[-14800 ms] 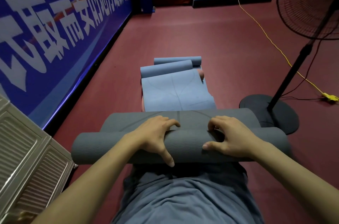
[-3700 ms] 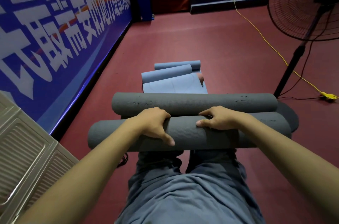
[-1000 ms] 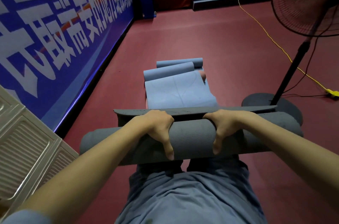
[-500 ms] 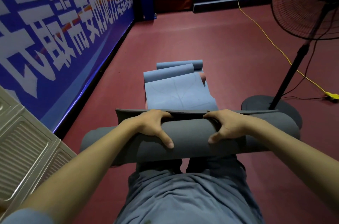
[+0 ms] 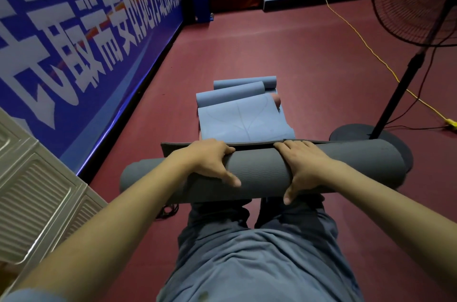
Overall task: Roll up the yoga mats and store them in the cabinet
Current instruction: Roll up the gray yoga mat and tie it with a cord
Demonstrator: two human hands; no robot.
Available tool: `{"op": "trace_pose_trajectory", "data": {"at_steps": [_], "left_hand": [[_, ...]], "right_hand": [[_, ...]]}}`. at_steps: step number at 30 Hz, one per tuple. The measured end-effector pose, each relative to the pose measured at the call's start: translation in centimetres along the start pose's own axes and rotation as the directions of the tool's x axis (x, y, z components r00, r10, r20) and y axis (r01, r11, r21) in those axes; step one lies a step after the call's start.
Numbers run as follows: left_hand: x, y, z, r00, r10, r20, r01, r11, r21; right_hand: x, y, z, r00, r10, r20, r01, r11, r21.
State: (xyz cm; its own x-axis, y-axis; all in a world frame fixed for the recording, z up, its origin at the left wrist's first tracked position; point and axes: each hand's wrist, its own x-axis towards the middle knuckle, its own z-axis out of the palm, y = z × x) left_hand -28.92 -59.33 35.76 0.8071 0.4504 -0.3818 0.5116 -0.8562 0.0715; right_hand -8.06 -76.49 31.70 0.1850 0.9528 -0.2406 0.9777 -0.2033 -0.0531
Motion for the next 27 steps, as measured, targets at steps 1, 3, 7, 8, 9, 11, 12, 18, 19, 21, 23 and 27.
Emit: {"op": "trace_pose_trajectory", "data": {"at_steps": [1, 3, 7, 8, 9, 11, 12, 18, 19, 21, 23, 27], "left_hand": [[0.0, 0.8, 0.1, 0.999, -0.018, 0.034, 0.016, 0.997, 0.074], [0.3, 2.0, 1.0, 0.996, -0.063, 0.058, 0.052, 0.983, 0.174], [1.2, 1.9, 2.2, 0.999, -0.042, -0.033, 0.046, 0.989, 0.142], [1.3, 1.6, 2.3, 0.998, -0.028, -0.052, 0.034, 0.993, 0.116], [1.2, 1.2, 2.3, 0.998, -0.02, -0.065, 0.026, 0.995, 0.095], [1.1, 0.8, 1.9, 0.998, -0.013, -0.054, 0.016, 0.998, 0.069], [1.1, 0.8, 1.7, 1.0, -0.01, -0.027, 0.011, 0.998, 0.06], [0.8, 0.9, 0.6, 0.971, 0.03, 0.238, 0.0, 0.992, -0.125], [0.6, 1.1, 0.7, 0.96, 0.044, 0.277, 0.001, 0.987, -0.158], [0.4, 1.2, 1.0, 0.951, 0.08, 0.299, -0.024, 0.982, -0.188], [0.4, 0.9, 1.0, 0.958, 0.107, 0.268, -0.048, 0.975, -0.218], [0.6, -0.4, 1.2, 0.986, 0.097, 0.132, -0.053, 0.951, -0.304]], "right_hand": [[0.1, 0.0, 0.2, 1.0, -0.01, -0.018, 0.009, 1.0, -0.01], [0.3, 0.0, 0.4, 0.999, -0.017, -0.038, 0.016, 1.0, -0.01], [0.6, 0.2, -0.6, 1.0, 0.001, -0.007, -0.001, 1.0, 0.017], [0.7, 0.3, -1.0, 1.0, 0.004, 0.013, -0.005, 1.0, 0.026], [0.8, 0.3, -1.5, 0.999, 0.006, 0.035, -0.007, 0.999, 0.035], [0.9, 0.1, -2.2, 0.997, 0.004, 0.081, -0.007, 0.999, 0.044], [1.0, 0.1, -2.4, 0.995, 0.0, 0.105, -0.005, 0.999, 0.046], [0.2, 0.4, -2.8, 0.943, -0.059, 0.328, -0.018, 0.974, 0.226], [-0.1, 0.2, -3.0, 0.928, -0.078, 0.365, -0.017, 0.969, 0.248], [-0.6, -0.3, -3.0, 0.923, -0.089, 0.375, -0.012, 0.966, 0.259], [-1.0, -0.7, -2.8, 0.942, -0.058, 0.331, -0.027, 0.969, 0.246], [-1.8, -2.0, -1.4, 0.988, -0.008, 0.153, 0.0, 0.999, 0.049]]}}
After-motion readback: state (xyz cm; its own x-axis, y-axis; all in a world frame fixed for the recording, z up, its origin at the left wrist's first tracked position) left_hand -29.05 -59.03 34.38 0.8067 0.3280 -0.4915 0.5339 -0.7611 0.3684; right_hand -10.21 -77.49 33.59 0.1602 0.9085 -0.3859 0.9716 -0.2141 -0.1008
